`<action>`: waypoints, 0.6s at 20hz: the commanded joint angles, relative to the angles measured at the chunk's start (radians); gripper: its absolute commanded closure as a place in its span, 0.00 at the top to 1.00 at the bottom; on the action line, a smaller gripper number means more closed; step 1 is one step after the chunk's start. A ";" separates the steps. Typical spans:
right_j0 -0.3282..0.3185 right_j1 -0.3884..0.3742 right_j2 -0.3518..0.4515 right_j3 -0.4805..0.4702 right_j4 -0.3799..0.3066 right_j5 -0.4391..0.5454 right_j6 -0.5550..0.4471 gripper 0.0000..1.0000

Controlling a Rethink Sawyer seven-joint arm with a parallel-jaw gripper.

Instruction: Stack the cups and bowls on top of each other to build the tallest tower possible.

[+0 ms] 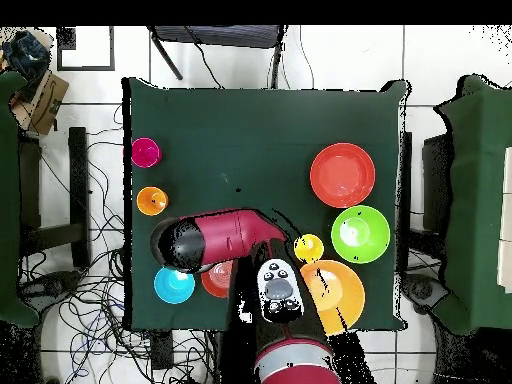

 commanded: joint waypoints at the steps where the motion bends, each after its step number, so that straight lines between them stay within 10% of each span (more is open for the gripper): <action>1: -0.014 -0.019 -0.007 0.036 -0.020 -0.003 0.079 1.00; 12: -0.022 -0.029 -0.037 0.074 -0.016 -0.033 0.093 1.00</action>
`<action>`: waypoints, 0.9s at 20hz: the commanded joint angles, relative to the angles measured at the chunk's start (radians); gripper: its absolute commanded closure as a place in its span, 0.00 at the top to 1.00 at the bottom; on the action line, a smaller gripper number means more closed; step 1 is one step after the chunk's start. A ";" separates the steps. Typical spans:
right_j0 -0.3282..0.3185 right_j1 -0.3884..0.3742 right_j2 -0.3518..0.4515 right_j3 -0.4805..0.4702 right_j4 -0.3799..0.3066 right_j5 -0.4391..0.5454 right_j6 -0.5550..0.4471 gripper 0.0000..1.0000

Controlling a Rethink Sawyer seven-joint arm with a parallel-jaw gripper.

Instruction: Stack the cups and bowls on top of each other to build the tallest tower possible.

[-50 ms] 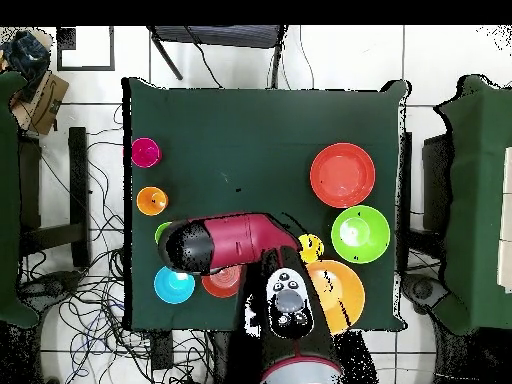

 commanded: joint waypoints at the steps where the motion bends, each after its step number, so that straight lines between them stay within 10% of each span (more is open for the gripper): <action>1: -0.013 0.012 0.003 0.049 -0.014 -0.031 0.094 1.00; 18: 0.000 0.077 -0.037 0.065 -0.020 -0.135 0.128 1.00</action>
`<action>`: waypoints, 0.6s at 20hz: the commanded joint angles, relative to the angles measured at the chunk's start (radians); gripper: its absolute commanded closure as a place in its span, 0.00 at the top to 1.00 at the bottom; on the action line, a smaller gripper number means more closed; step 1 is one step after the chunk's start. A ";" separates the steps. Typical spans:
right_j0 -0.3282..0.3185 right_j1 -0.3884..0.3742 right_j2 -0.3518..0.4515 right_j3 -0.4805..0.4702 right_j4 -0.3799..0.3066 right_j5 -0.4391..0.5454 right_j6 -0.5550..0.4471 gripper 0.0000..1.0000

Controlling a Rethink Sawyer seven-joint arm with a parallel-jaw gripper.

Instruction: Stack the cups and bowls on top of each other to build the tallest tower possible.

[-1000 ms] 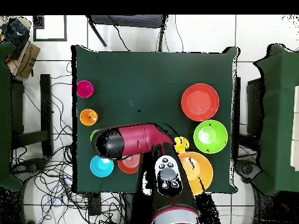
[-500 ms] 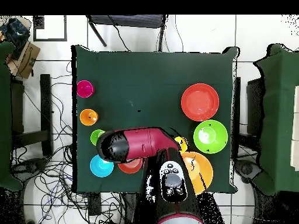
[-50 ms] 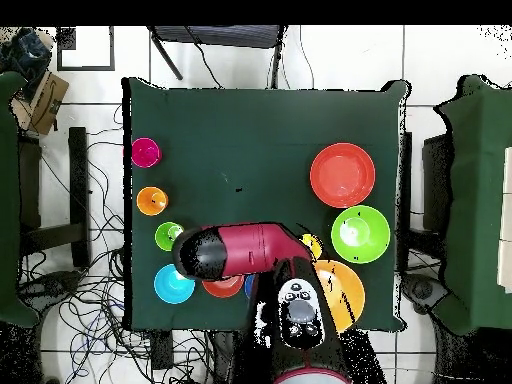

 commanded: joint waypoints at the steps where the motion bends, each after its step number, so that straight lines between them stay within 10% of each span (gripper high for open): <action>1: 0.005 0.075 0.013 0.041 -0.019 -0.086 0.128 1.00; 12: 0.013 0.097 0.006 0.038 -0.007 -0.117 0.134 1.00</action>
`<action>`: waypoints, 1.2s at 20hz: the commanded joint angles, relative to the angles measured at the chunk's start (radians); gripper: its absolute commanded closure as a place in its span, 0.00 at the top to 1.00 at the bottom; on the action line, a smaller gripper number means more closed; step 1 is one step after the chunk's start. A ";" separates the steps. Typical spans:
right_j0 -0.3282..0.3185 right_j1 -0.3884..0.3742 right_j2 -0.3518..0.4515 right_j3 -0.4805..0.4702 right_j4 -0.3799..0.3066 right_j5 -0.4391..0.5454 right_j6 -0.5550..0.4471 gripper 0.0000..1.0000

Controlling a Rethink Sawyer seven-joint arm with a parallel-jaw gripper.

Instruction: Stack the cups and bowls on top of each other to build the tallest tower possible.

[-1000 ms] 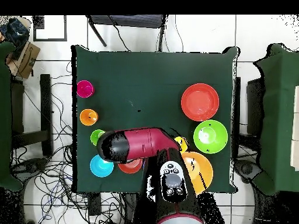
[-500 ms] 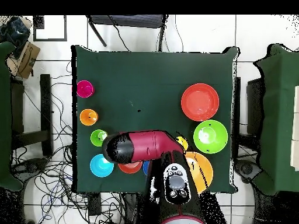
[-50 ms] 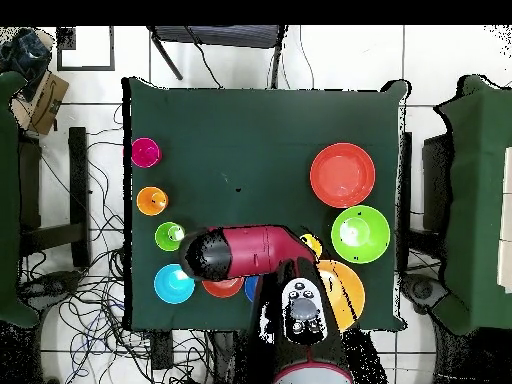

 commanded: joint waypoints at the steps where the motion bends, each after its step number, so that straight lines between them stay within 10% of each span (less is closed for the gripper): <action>1: 0.013 0.068 0.024 0.036 -0.007 -0.082 0.136 1.00; 24: -0.005 0.156 0.024 -0.028 -0.031 -0.145 0.095 1.00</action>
